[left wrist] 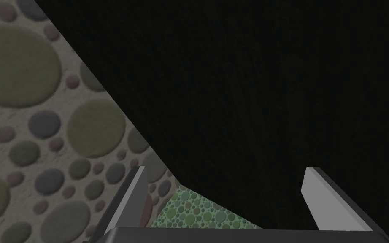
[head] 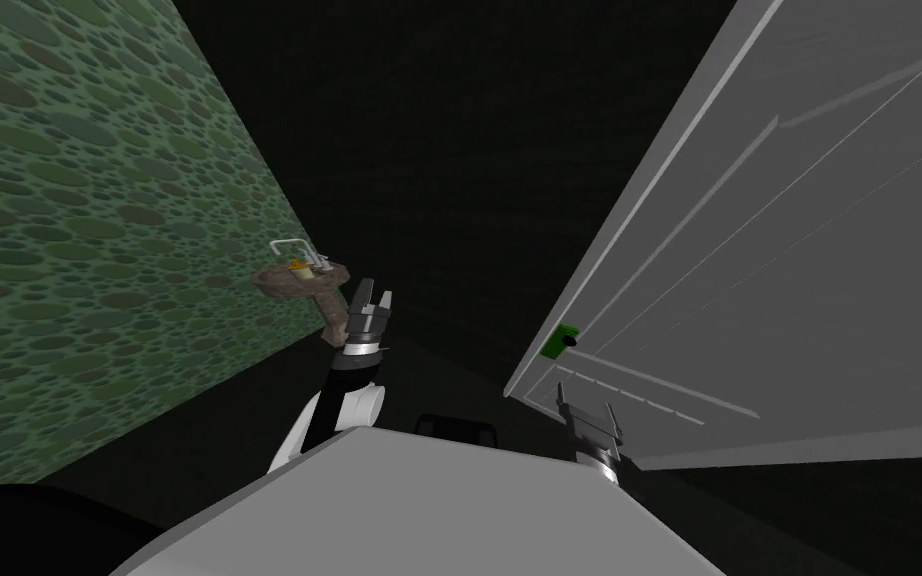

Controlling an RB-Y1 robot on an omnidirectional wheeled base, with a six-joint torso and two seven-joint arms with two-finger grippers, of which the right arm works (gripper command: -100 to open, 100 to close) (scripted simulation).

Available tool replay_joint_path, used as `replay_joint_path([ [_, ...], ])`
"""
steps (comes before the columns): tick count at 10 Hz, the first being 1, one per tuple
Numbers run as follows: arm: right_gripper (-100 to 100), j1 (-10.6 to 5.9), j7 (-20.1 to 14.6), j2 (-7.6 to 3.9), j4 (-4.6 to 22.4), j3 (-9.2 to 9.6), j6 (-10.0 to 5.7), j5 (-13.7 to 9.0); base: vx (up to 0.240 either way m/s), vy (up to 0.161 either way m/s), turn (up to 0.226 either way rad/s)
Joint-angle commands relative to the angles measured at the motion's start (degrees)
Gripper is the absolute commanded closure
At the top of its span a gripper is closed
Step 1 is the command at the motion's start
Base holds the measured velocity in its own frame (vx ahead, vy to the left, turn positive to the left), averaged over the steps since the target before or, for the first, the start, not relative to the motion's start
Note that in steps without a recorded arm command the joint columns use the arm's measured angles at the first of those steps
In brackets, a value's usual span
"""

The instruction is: Pull the door open

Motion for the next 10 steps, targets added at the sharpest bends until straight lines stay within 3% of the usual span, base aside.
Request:
replay_joint_path([
  [1, -100, 0.56, -2.03, -0.23, 1.07, 0.28, -0.44, -1.16, 0.091, -0.134, 0.206],
  [7, -100, 2.53, -8.06, -0.47, 3.54, 1.08, -0.78, -5.28, 0.075, -0.179, 0.235],
  [8, -100, 2.41, -7.33, -0.44, 3.19, 1.02, -0.77, -4.82, 0.033, -0.105, 0.055],
  [10, -100, 0.22, -10.24, -3.76, 5.83, -1.76, 0.15, -6.65, 0.165, -0.027, 0.020],
])
